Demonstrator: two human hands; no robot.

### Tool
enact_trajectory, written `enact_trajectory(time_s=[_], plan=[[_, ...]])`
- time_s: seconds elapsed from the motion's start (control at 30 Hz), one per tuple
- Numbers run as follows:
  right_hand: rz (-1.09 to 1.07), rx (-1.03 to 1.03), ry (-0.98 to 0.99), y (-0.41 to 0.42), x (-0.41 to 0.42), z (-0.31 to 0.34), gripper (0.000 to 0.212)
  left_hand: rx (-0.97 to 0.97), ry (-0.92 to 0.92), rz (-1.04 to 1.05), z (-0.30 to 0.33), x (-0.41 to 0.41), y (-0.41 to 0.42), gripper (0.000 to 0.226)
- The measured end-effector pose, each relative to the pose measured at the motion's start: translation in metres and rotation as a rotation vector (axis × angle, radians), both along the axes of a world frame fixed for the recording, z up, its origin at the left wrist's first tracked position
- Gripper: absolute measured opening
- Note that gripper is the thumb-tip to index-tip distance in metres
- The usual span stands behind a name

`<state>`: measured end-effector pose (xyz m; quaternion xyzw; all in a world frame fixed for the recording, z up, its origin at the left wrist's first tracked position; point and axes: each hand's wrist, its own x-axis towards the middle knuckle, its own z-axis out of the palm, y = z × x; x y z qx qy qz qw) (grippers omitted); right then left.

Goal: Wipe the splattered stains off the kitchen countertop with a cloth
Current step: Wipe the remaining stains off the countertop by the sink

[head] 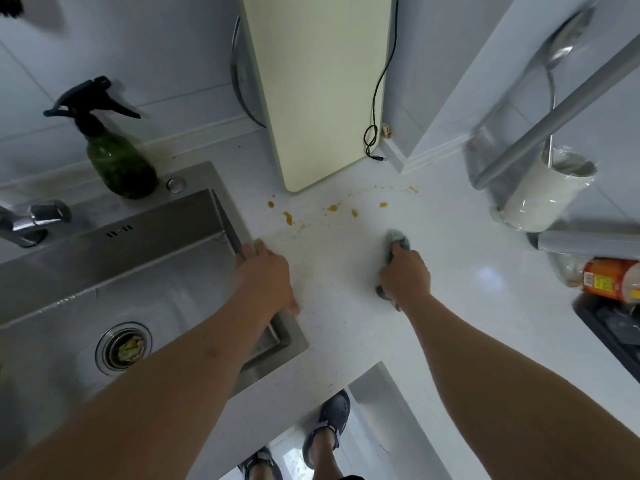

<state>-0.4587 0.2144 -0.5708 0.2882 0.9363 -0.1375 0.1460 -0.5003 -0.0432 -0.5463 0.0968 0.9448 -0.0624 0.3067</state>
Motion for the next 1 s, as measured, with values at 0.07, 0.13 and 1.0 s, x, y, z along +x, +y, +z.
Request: enact_trajectory(time_s=[0.07, 0.13, 1.0], plan=[[0.036, -0.089, 0.045, -0.033, -0.008, 0.001, 0.063, 0.003, 0.001, -0.008, 0.000, 0.000, 0.000, 0.143], [0.086, -0.168, 0.105, -0.064, -0.018, 0.004, 0.068, 0.006, 0.000, -0.006, 0.001, 0.000, -0.001, 0.141], [0.063, -0.079, 0.069, -0.061, -0.011, -0.015, 0.068, -0.019, -0.040, -0.001, 0.004, -0.003, 0.003, 0.139]])
